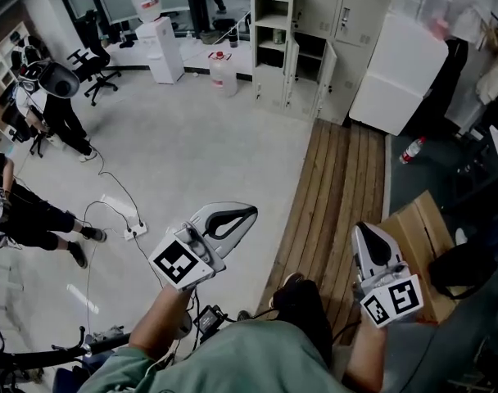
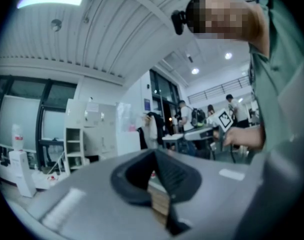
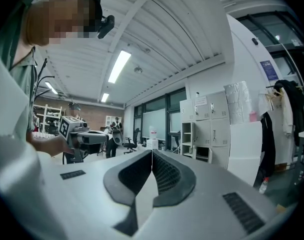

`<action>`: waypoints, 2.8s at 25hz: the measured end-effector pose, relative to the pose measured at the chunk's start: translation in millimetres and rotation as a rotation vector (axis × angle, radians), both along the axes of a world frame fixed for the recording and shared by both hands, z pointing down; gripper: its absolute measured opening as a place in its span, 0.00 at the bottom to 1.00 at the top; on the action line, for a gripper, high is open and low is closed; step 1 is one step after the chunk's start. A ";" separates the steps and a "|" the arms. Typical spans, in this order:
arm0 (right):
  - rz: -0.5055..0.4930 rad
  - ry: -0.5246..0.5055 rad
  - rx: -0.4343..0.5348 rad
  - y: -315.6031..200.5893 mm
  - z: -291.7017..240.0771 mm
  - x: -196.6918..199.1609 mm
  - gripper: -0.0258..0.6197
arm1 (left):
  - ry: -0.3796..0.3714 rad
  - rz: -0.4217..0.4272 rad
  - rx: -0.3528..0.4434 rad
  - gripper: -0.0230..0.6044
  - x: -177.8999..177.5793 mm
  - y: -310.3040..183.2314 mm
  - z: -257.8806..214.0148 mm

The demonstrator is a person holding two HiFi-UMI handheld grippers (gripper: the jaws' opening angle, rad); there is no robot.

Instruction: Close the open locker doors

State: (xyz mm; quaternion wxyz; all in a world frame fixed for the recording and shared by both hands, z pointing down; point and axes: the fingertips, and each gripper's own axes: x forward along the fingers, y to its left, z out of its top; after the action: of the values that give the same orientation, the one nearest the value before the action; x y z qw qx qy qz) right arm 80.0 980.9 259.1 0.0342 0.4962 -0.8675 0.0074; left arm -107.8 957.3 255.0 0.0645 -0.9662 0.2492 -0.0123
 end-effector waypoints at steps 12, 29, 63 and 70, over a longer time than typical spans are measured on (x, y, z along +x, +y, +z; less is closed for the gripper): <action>-0.029 -0.007 -0.009 -130.5 -22.1 84.0 0.05 | 0.033 -0.015 -0.003 0.04 96.0 -131.8 -30.7; -0.001 0.003 0.013 -277.4 -10.3 88.9 0.05 | 0.013 0.009 0.003 0.04 112.2 -285.6 -14.8; -0.075 -0.001 0.017 -627.6 -31.3 138.3 0.05 | 0.017 -0.045 -0.002 0.04 176.6 -624.0 -32.6; -0.095 -0.008 0.021 -680.5 -34.1 131.1 0.05 | 0.022 -0.067 0.013 0.04 169.2 -673.5 -40.5</action>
State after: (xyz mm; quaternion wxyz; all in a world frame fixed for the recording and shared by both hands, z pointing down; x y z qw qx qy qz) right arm 211.1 300.3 225.0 0.0257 0.4549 -0.8902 -0.0011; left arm 61.4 283.8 214.5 0.0675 -0.9570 0.2820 -0.0023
